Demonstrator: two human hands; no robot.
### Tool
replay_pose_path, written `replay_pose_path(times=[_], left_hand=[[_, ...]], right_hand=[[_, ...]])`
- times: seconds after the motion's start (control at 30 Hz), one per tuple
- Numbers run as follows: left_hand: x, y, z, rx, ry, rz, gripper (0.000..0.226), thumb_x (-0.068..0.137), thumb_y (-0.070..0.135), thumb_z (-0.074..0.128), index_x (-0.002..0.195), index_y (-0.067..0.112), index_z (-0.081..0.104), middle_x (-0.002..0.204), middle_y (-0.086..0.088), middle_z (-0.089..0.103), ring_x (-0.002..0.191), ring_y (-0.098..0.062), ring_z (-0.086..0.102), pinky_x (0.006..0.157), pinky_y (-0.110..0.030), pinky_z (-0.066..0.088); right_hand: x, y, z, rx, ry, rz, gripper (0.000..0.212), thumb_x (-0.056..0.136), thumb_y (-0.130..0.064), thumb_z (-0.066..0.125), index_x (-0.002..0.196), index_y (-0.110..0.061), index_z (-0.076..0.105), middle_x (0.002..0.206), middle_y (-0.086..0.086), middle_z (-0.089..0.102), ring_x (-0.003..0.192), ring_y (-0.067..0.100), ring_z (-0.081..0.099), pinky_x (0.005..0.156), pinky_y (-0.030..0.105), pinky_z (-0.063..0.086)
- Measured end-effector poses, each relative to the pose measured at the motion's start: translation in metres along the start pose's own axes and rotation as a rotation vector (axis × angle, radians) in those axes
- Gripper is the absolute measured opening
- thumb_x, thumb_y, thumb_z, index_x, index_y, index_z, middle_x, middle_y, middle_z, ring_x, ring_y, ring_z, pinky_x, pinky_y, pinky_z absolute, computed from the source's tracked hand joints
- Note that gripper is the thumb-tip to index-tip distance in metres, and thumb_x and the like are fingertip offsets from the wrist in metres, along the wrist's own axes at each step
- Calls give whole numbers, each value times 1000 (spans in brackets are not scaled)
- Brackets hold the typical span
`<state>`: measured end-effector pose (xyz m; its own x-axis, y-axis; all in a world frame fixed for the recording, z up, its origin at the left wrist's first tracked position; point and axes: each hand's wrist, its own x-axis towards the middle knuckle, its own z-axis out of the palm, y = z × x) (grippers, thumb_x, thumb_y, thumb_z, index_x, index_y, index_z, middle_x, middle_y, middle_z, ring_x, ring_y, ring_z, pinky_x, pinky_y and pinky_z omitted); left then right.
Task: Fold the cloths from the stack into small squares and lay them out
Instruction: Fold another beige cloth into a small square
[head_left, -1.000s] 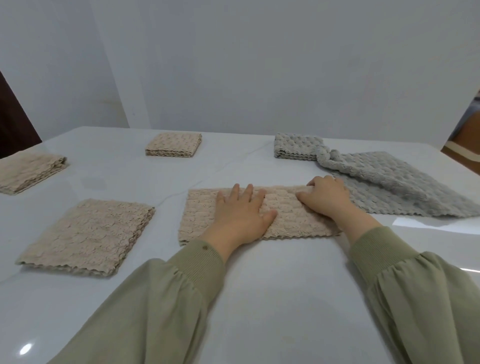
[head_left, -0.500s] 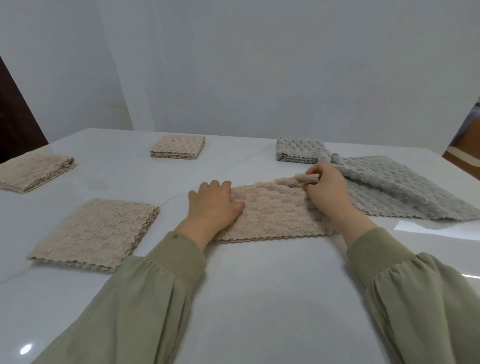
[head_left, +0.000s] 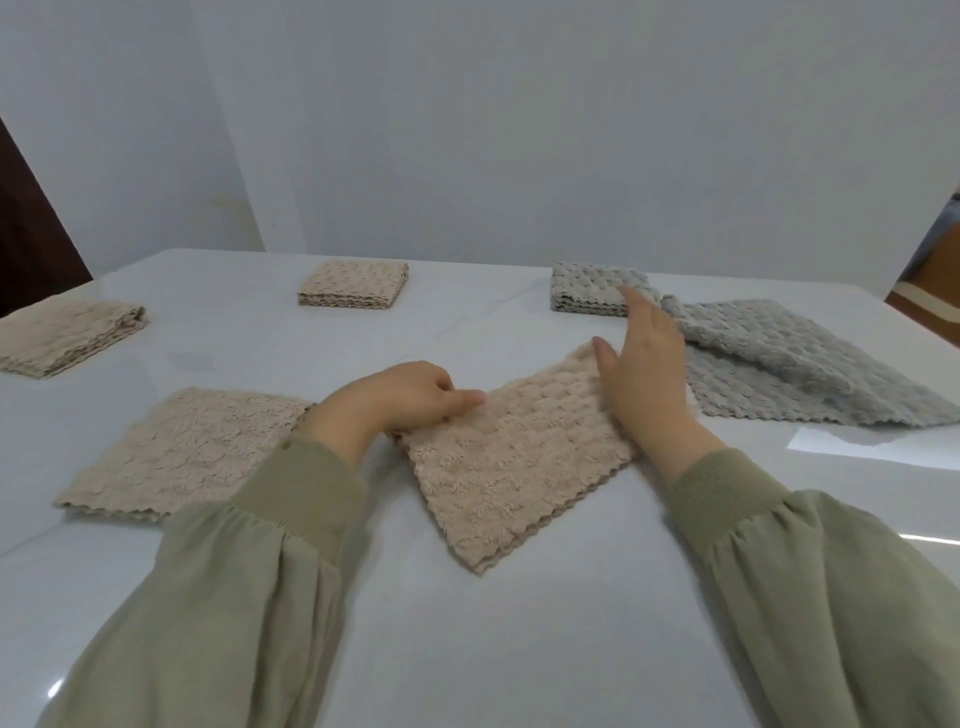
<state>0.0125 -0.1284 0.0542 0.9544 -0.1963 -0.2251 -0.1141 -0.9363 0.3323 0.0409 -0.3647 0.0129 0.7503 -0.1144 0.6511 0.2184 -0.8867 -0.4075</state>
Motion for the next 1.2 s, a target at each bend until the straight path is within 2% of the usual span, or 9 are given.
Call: replay_pose_path(times=[0.1, 0.2, 0.33, 0.47, 0.67, 0.93, 1.03, 1.1, 1.2], left_hand=[[5, -4, 11, 153, 324, -76, 44, 92, 46, 50, 124, 16, 52, 121, -4, 58, 105, -23, 55, 79, -30, 42], [-1, 8, 22, 143, 478, 143, 26, 93, 38, 50, 109, 19, 57, 99, 3, 58, 89, -17, 54, 73, -29, 40], [-25, 38, 42, 24, 317, 457, 24, 87, 46, 56, 77, 24, 55, 74, 12, 53, 73, -9, 52, 66, -25, 43], [-30, 50, 57, 141, 239, 551, 29, 77, 53, 61, 74, 26, 51, 77, 13, 54, 75, -9, 50, 69, -29, 43], [-33, 53, 59, 153, 247, 627, 15, 79, 40, 61, 75, 30, 50, 71, 15, 47, 74, -6, 45, 70, -27, 43], [-20, 48, 57, -159, 287, 591, 15, 89, 26, 59, 86, 17, 70, 87, 6, 66, 82, -9, 56, 79, -32, 47], [-5, 34, 54, 27, 379, 493, 28, 95, 33, 47, 116, 22, 62, 118, 5, 60, 111, -13, 47, 96, -33, 40], [-1, 26, 55, 193, 316, 395, 40, 98, 40, 37, 134, 25, 48, 137, 4, 47, 125, -19, 38, 103, -38, 35], [-5, 28, 56, 247, 263, 328, 42, 99, 43, 29, 134, 26, 46, 136, 2, 47, 119, -22, 42, 97, -41, 41]], right_hand=[[0, 21, -5, -146, 1, 94, 37, 92, -21, 52, 126, -6, 50, 125, 16, 54, 117, 33, 45, 98, 42, 35], [-3, 32, -15, -239, -61, 173, 27, 94, -22, 47, 109, -4, 59, 112, 17, 60, 107, 34, 48, 88, 42, 39], [-10, 42, -22, -333, -148, 203, 26, 90, -23, 46, 84, -2, 62, 89, 16, 63, 93, 36, 51, 71, 37, 39], [-12, 48, -30, -309, -231, 261, 28, 86, -29, 48, 74, -7, 61, 83, 12, 63, 93, 34, 51, 72, 36, 39], [-15, 53, -38, -166, -337, 285, 12, 82, -23, 60, 71, -22, 57, 84, 4, 64, 94, 28, 54, 79, 36, 43], [-13, 51, -30, -313, -162, 128, 15, 91, -23, 57, 89, -9, 62, 96, 11, 64, 97, 31, 50, 83, 40, 38], [-16, 53, -29, -399, -157, 157, 21, 92, -24, 52, 98, -6, 60, 106, 16, 60, 102, 33, 49, 85, 42, 39], [-18, 45, -35, -415, -86, 128, 23, 93, -19, 45, 99, -2, 59, 104, 18, 60, 99, 34, 50, 81, 42, 42], [-23, 22, -41, -468, -109, 31, 22, 93, -15, 40, 92, -3, 58, 95, 16, 60, 89, 33, 54, 72, 40, 45]])
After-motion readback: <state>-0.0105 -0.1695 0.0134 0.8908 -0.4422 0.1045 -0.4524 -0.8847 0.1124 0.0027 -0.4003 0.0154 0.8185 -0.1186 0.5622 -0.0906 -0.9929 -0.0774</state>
